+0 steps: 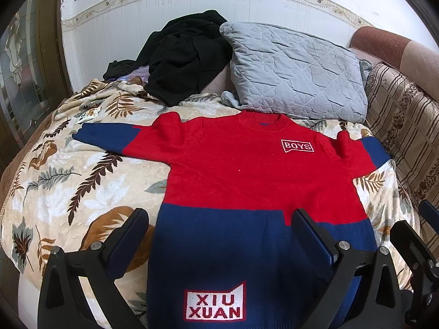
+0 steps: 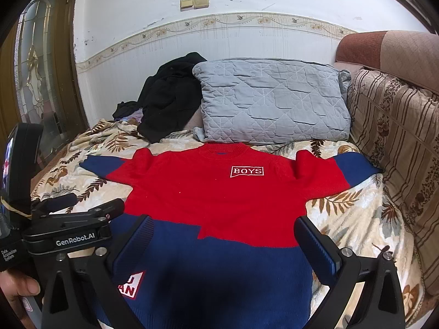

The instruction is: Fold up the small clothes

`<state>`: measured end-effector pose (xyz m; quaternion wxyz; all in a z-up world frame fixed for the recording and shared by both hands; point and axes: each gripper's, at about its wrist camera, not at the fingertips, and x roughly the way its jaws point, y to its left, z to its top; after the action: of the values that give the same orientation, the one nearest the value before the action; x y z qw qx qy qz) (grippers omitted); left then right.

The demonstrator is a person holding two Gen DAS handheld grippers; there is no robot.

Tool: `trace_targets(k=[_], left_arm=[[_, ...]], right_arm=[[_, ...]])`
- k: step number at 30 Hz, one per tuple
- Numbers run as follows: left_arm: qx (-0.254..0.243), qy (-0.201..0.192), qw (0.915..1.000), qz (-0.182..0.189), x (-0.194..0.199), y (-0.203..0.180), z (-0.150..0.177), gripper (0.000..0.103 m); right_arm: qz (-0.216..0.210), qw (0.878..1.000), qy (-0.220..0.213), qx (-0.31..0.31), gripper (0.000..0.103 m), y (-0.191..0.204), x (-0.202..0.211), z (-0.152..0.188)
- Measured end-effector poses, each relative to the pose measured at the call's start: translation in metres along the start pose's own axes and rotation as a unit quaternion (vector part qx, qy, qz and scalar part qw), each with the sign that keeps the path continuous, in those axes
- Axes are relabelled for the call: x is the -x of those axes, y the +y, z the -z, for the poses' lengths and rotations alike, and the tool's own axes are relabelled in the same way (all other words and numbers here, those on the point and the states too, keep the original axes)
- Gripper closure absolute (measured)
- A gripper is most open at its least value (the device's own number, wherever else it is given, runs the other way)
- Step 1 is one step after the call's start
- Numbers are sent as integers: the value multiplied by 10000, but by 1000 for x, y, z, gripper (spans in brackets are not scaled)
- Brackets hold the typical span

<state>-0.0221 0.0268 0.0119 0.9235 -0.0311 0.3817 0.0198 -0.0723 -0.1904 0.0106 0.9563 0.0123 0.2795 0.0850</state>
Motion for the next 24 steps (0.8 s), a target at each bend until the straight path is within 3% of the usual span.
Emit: trace_targets(k=[5, 9, 11, 13, 15, 18, 19, 24], left_arm=[[232, 120, 9996, 110, -14, 21, -2, 0], [748, 234, 9965, -278, -46, 77, -9, 0], [1059, 341, 9918, -621, -69, 113, -13, 0], [1331, 516, 9847, -995, -93, 150, -15, 0], [1558, 608, 9780, -1245, -110, 179, -16, 0], [1961, 490, 9672, -1538, -124, 218, -16, 0], [2057, 439, 9645, -1598, -128, 228, -15, 0], [2074, 816, 9586, -1775, -159, 252, 7, 0]], right_arm=[[-127, 9997, 120, -182, 0, -9, -12, 1], [-392, 9970, 269, -603, 0, -54, -33, 7], [-486, 9920, 375, -1106, 0, -102, -47, 7], [-480, 9804, 635, -1804, 0, -149, -66, 9], [-488, 9637, 594, -2557, 0, -213, -89, 5], [-719, 9252, 553, -3685, 8, -294, -122, 0], [-779, 9175, 469, -3873, 10, -313, -132, -5], [-45, 8996, 591, -4327, 16, -381, -194, -21]])
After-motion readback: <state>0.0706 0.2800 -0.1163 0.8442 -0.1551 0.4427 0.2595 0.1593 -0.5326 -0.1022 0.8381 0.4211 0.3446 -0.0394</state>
